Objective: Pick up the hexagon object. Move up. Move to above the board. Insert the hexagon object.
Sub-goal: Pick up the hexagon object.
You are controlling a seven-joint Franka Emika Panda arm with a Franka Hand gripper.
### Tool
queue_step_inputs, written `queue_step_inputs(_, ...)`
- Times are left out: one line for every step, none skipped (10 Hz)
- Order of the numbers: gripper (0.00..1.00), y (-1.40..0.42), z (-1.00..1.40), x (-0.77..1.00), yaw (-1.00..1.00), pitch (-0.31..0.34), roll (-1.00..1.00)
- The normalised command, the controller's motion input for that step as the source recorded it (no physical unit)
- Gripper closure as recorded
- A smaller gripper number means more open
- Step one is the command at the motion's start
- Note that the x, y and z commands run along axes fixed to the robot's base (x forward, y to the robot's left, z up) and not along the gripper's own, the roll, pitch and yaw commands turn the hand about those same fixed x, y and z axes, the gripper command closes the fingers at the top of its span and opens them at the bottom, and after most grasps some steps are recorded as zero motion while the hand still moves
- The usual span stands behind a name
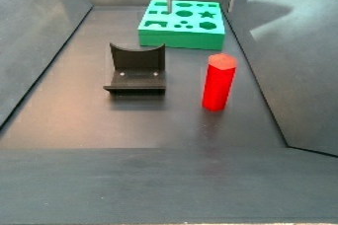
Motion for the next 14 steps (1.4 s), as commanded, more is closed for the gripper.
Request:
queue_step_inputs(0.00,0.00,-0.09,-0.06,0.00,0.000,0.00)
queue_step_inputs(0.00,0.04,-0.31,-0.06,0.00,0.000,0.00)
queue_step_inputs(0.00,0.10,-0.35,-0.20,0.00,-0.004,0.00)
queue_step_inputs(0.00,0.20,-0.33,-0.21,0.00,-0.013,0.00)
queue_step_inputs(0.00,0.23,-0.34,-0.09,0.07,0.000,-0.02)
queue_step_inputs(0.00,0.15,-0.28,-0.13,-0.09,-0.017,-0.08)
queue_step_inputs(0.00,0.13,-0.27,-0.17,-0.25,-0.029,-0.07)
queue_step_inputs(0.00,0.11,-0.30,-0.08,-0.36,-0.027,-0.08)
queue_step_inputs(0.00,0.13,-0.29,-0.14,-0.44,-0.020,-0.06)
queue_step_inputs(0.00,0.17,-0.29,-0.16,-0.34,0.000,-0.02)
queue_step_inputs(0.00,0.19,-0.31,-0.18,-0.33,0.000,-0.01)
queue_step_inputs(0.00,0.21,-0.30,-0.14,-0.33,-0.004,-0.06)
queue_step_inputs(0.00,0.19,-0.29,-0.09,-0.34,-0.034,-0.11)
queue_step_inputs(0.00,0.14,-0.32,-0.05,-0.34,-0.079,-0.15)
